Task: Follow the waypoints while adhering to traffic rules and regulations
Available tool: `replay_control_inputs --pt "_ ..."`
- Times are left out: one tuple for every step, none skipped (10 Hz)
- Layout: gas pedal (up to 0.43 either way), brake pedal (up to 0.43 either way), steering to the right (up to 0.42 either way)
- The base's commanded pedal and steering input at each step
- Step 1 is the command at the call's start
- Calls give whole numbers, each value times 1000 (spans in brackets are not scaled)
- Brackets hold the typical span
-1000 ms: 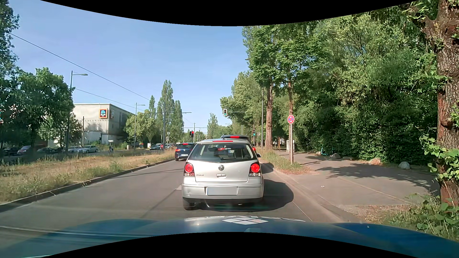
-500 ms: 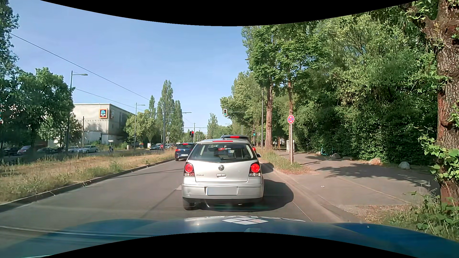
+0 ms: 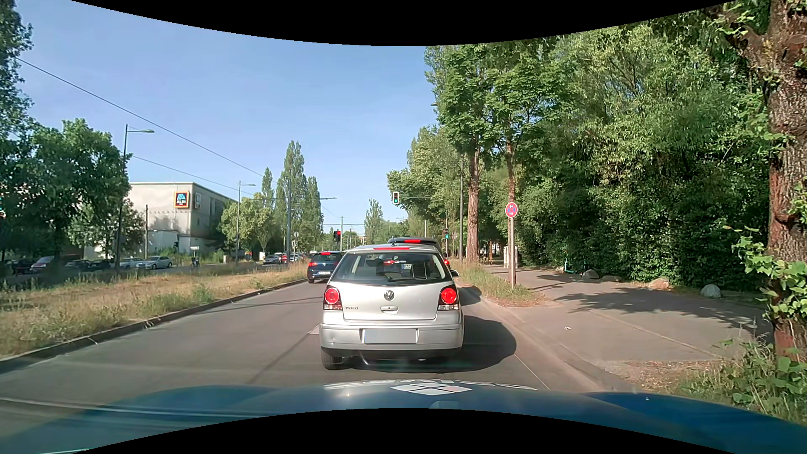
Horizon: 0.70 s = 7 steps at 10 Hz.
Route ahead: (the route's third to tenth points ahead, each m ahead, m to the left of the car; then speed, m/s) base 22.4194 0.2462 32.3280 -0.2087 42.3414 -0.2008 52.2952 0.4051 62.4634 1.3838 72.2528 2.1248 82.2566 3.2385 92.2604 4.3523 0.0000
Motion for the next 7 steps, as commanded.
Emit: replay_control_inputs --pt "0 268 -7" --pt "0 268 -7" --pt "0 262 -7" --pt "0 256 -7" --pt "0 256 -7" --pt "0 256 -7" --pt "0 256 -7"
